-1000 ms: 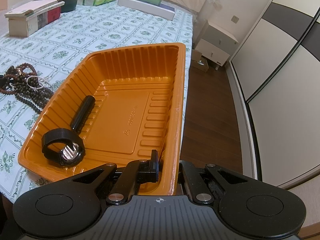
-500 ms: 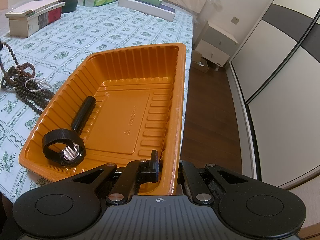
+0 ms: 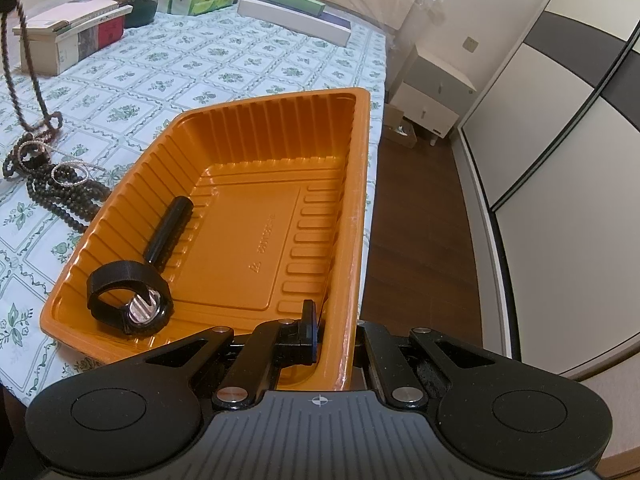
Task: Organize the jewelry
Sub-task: 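Lift the bead necklace with the left tool and carry it over the tray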
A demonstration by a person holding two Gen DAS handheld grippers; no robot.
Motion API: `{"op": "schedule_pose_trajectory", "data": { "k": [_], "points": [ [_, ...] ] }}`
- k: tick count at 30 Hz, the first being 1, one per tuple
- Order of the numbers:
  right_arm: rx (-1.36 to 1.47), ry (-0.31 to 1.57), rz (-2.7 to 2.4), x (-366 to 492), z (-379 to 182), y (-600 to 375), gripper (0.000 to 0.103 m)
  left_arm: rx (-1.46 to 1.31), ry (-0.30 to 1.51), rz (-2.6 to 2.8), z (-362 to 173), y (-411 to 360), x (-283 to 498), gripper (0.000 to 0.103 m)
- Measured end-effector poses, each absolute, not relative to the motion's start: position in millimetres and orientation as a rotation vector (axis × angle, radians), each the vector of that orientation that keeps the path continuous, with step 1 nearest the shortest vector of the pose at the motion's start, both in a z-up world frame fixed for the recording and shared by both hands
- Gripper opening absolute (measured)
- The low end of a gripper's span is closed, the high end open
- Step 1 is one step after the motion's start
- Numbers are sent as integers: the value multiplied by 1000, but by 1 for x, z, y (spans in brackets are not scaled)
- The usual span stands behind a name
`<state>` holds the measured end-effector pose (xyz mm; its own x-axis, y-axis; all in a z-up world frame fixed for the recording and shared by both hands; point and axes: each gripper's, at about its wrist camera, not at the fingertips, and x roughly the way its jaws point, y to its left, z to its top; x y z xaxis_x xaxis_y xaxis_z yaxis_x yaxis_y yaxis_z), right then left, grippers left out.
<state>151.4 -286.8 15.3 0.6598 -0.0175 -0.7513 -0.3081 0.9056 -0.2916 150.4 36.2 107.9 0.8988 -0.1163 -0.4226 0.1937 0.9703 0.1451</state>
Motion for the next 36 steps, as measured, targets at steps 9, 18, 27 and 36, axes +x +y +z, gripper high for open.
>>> {"op": "schedule_pose_trajectory", "data": {
  "k": [9,18,27,36],
  "points": [
    [-419,837,171,151,16,-286,3,185,387,-195,138,33,154,6],
    [-422,836,172,152,18,-285,3,219,373,-285,147,-1,159,6],
    [-419,838,169,152,18,-286,3,221,329,-417,168,-51,169,6],
    [-418,836,173,153,17,-288,3,189,353,-560,168,-107,180,6]
  ]
}}
